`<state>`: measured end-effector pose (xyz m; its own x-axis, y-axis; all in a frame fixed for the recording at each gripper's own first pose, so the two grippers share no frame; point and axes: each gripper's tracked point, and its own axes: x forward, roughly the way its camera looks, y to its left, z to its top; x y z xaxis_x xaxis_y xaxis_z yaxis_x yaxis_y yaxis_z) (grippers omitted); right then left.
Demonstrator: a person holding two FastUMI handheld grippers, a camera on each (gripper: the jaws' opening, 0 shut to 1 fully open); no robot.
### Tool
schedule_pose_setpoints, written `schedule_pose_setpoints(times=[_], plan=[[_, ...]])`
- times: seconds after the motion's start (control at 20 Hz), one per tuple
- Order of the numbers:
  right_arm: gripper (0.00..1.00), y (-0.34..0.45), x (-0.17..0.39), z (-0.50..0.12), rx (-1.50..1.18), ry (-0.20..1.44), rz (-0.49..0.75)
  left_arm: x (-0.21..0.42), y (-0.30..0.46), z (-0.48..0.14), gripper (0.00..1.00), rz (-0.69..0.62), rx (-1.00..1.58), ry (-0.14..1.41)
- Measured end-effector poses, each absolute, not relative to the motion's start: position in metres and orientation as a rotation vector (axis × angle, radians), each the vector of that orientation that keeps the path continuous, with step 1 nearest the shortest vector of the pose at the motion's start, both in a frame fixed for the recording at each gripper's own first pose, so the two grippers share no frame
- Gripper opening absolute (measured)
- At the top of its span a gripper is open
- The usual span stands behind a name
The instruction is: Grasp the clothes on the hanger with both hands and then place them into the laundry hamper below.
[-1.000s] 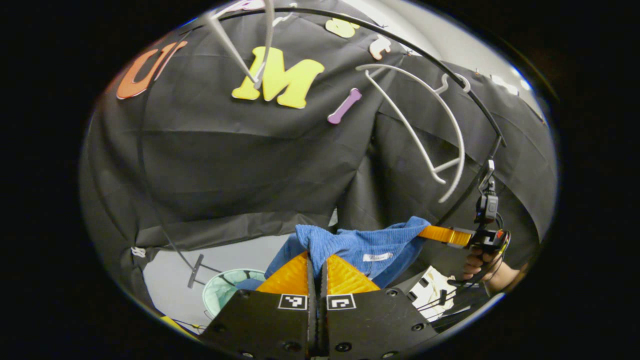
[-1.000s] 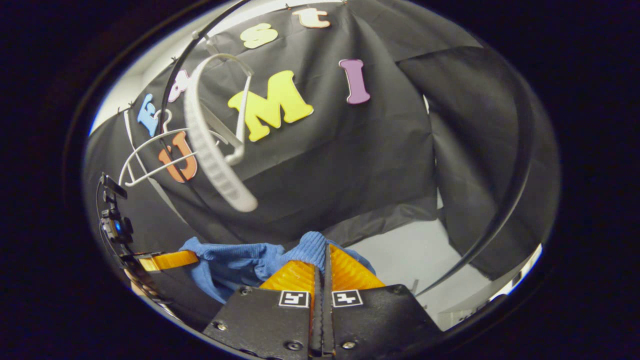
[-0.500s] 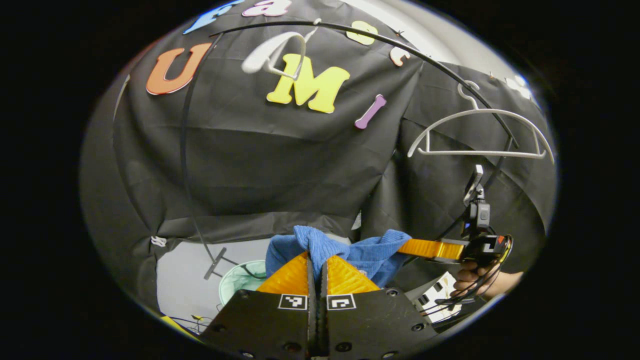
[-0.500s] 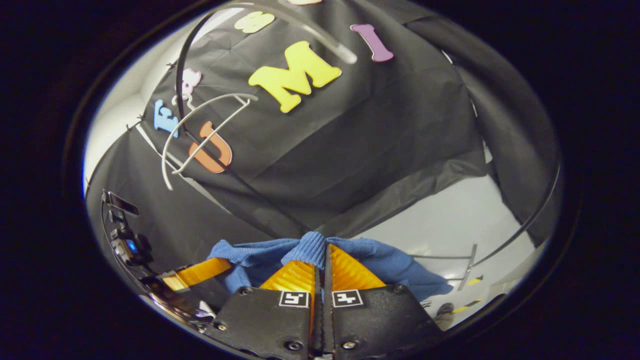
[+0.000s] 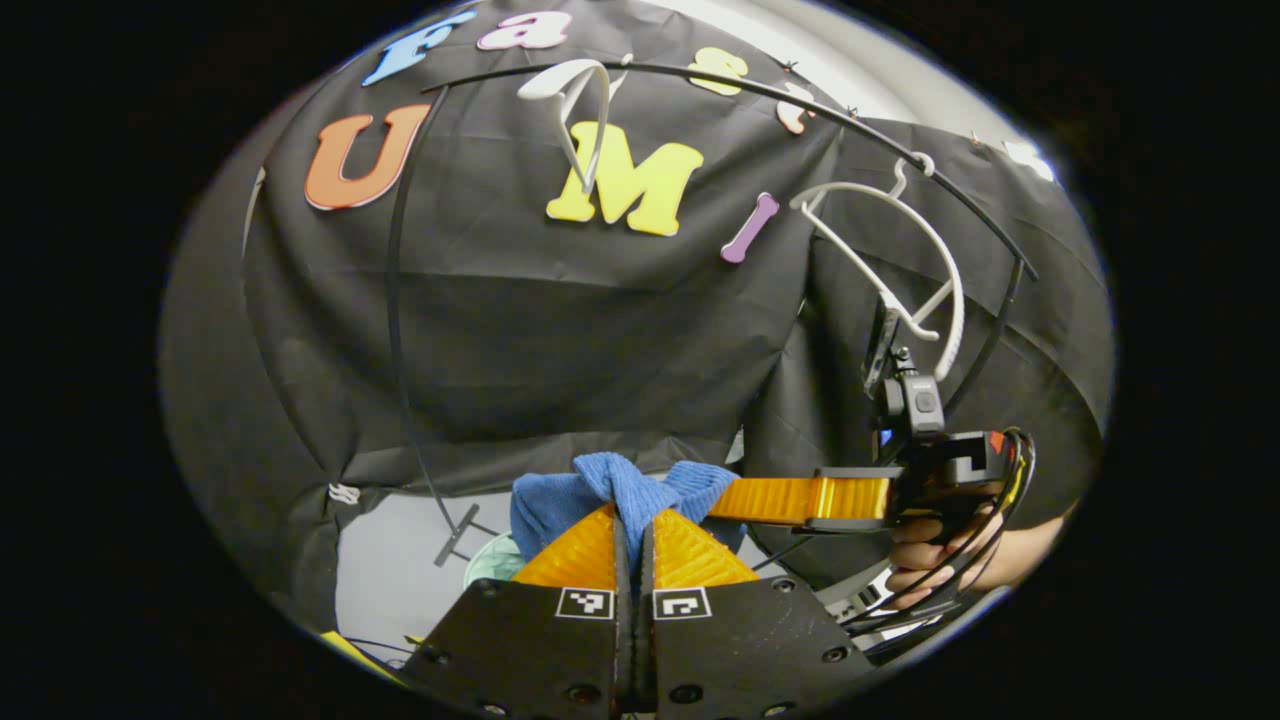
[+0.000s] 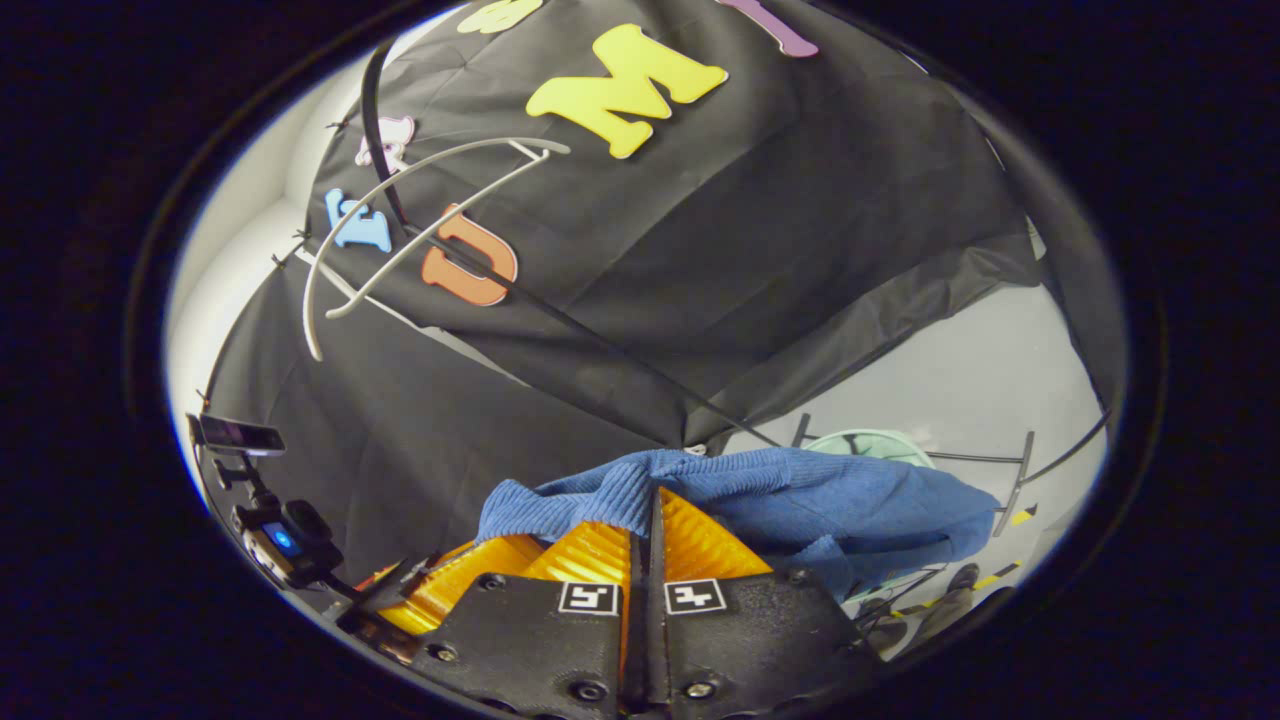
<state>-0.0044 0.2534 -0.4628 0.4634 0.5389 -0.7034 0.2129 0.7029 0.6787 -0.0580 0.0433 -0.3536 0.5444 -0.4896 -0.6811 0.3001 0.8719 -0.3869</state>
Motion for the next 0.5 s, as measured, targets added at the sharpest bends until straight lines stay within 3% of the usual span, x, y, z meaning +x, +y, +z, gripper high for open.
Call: schedule_pose_setpoints(times=[0.3,0.45,0.5], plan=[[0.04,0.277,0.017,-0.433,0.957,1.047,0.31,-0.048,0.056,-0.33,0.0,-0.467,-0.301,0.806],[0.04,0.27,0.019,-0.464,0.912,1.091,0.268,-0.049,0.056,-0.354,0.01,-0.441,-0.288,0.852],[0.04,0.263,0.02,-0.48,0.885,1.111,0.231,-0.051,0.056,-0.368,0.06,-0.432,-0.29,0.878]])
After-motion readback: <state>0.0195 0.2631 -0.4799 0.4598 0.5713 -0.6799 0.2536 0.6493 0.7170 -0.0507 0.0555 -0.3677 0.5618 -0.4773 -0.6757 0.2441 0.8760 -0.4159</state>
